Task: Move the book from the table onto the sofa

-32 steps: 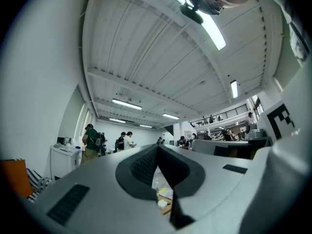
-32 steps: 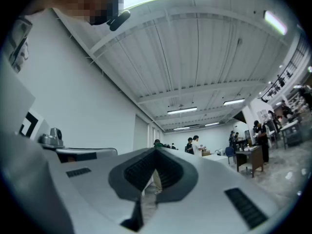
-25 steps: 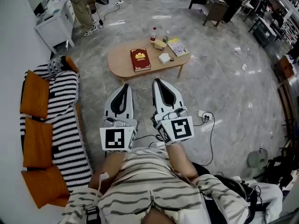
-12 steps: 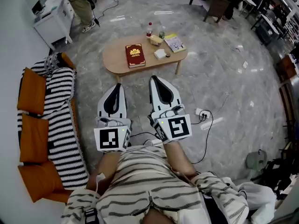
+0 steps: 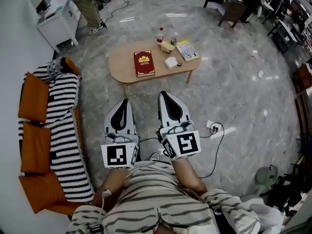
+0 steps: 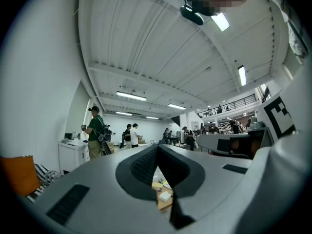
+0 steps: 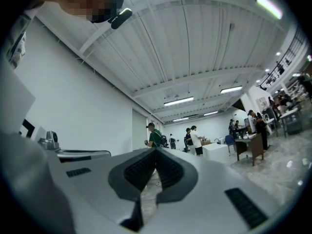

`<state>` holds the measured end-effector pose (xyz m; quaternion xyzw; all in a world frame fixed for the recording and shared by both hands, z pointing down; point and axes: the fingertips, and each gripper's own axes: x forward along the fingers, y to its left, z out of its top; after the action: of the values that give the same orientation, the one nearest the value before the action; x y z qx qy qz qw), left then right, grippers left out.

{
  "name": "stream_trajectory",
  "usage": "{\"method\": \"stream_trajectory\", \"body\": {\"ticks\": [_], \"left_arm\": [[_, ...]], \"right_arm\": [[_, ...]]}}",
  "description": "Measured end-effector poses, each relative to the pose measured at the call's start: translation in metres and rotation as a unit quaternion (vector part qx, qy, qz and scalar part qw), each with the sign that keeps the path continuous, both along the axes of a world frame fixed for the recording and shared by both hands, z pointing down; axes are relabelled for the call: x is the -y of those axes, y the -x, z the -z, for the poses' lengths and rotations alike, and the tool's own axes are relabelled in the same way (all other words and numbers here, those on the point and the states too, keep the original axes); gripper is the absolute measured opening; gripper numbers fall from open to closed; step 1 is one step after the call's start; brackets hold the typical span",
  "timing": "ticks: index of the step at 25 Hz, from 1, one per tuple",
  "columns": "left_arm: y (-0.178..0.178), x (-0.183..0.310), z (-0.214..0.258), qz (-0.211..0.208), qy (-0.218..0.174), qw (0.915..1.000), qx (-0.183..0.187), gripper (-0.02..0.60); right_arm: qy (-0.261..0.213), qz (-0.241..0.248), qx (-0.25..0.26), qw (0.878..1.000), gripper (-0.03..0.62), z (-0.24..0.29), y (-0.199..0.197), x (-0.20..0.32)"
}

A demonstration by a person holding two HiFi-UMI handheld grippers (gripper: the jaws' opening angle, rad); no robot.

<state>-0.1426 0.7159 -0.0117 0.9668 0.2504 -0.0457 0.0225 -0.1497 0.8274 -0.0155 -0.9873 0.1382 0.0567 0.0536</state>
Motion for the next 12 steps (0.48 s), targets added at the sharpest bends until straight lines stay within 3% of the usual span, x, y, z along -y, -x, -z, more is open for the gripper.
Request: {"method": "stream_trajectory", "body": {"ticks": [4,12], "left_arm": [[-0.047,-0.007,-0.012,-0.006,0.008,0.9999,0.008,0.005],[-0.177,0.0,0.0,-0.026,0.023,0.9993,0.011,0.005]], "right_arm": [[0.007,-0.01,0.013,1.0,0.014,-0.012,-0.045,-0.009],[0.018,-0.036,0.014,0.999,0.014,0.002,-0.171,-0.005]]}}
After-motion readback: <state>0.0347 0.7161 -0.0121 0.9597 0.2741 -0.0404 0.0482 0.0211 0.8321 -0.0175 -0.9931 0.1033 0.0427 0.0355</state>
